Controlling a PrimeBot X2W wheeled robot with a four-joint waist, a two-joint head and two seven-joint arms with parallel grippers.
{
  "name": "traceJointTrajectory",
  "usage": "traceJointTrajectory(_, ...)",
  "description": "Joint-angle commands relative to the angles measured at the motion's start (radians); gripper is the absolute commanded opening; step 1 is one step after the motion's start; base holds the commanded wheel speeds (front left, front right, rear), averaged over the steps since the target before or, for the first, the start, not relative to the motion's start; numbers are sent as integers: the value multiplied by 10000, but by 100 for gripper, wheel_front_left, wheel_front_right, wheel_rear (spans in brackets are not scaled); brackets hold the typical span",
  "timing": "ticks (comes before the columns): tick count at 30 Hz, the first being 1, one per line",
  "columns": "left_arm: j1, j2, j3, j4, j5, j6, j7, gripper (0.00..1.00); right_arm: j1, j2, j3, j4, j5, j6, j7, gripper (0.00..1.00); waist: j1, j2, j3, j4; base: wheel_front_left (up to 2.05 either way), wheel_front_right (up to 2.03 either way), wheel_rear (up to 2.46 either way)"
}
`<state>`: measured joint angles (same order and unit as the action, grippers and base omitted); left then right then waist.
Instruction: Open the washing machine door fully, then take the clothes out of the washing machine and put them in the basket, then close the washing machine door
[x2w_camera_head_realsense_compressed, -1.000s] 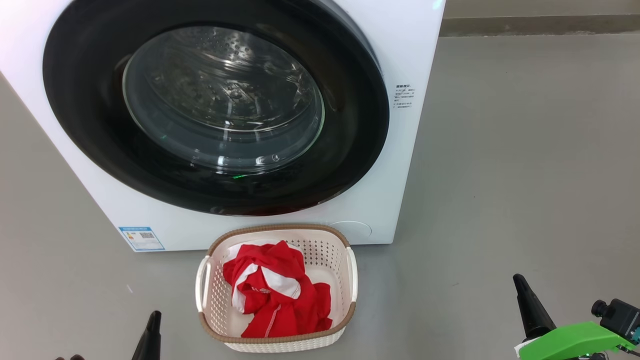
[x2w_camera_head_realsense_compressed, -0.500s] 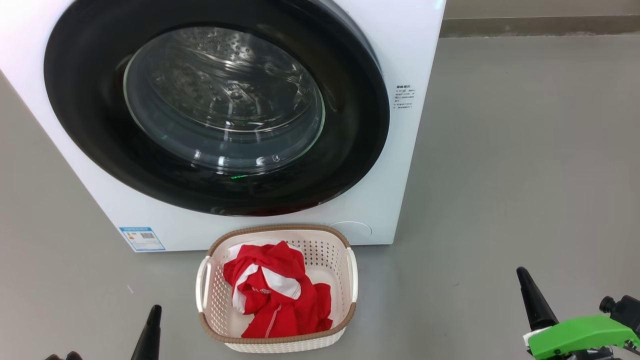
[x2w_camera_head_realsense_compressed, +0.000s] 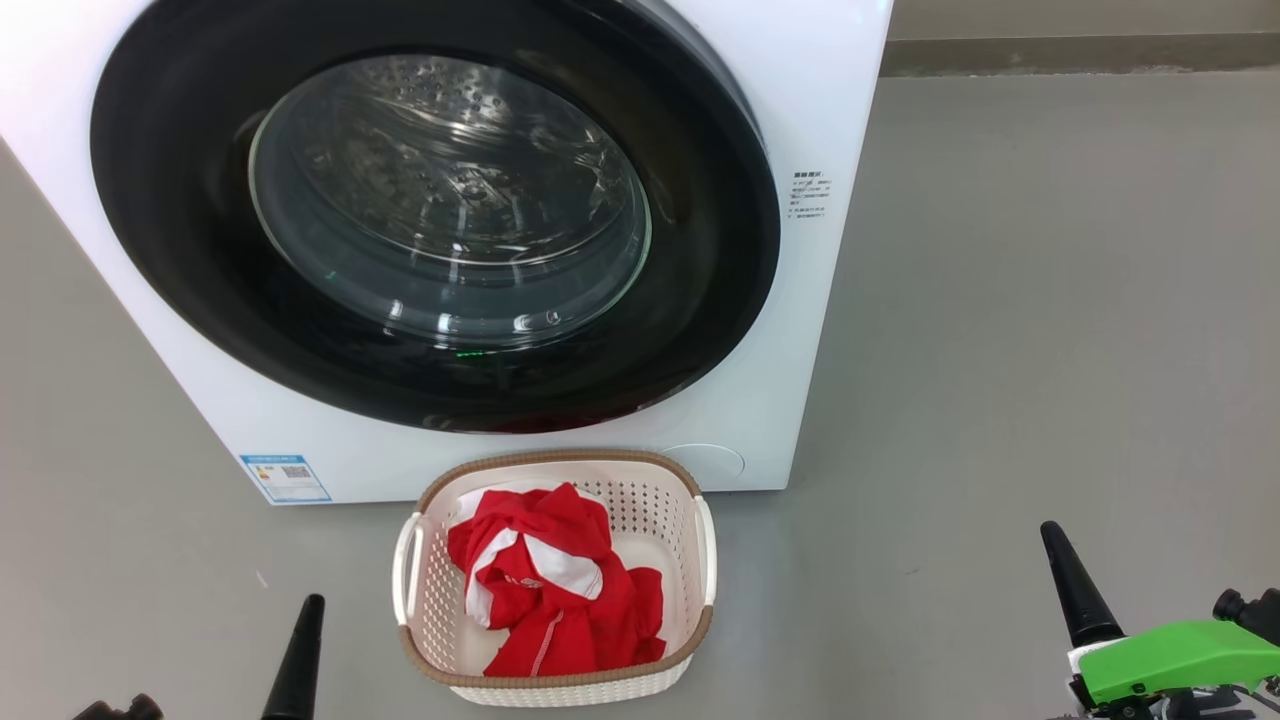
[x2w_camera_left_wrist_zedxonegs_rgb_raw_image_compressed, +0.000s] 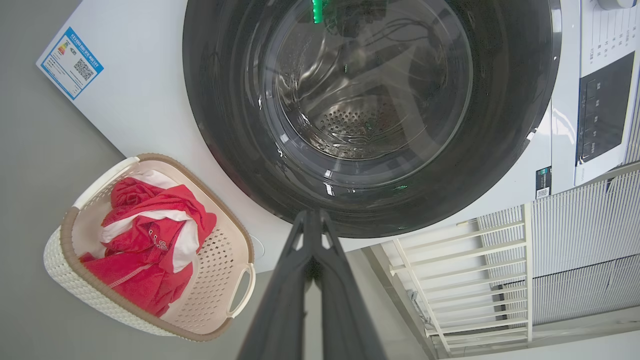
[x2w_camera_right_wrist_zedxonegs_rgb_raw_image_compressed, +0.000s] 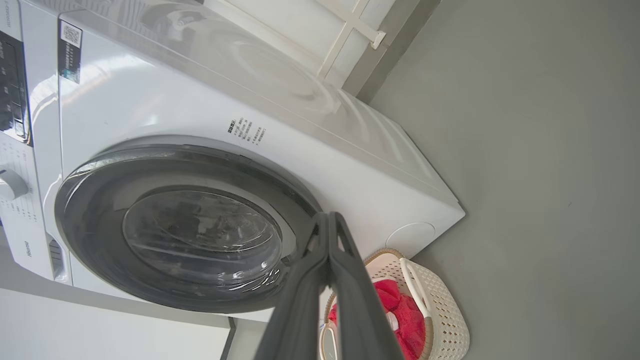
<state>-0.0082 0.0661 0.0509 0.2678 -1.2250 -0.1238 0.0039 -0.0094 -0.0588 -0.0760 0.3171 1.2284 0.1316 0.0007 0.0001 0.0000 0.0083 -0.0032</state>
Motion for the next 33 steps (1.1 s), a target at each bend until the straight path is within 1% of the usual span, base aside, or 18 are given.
traceJointTrajectory(1,-433,63,298,-222,-219,-49,60,0,-544,-86,93,-323,236,-6,52,0,-1,0,-1,1,0,0,0)
traceJointTrajectory(33,-914,-125,589,-227,-3286,-66,945,0,-919,57,-313,-663,3262,-9,969,0,-1,0,-45,27,0,0,0)
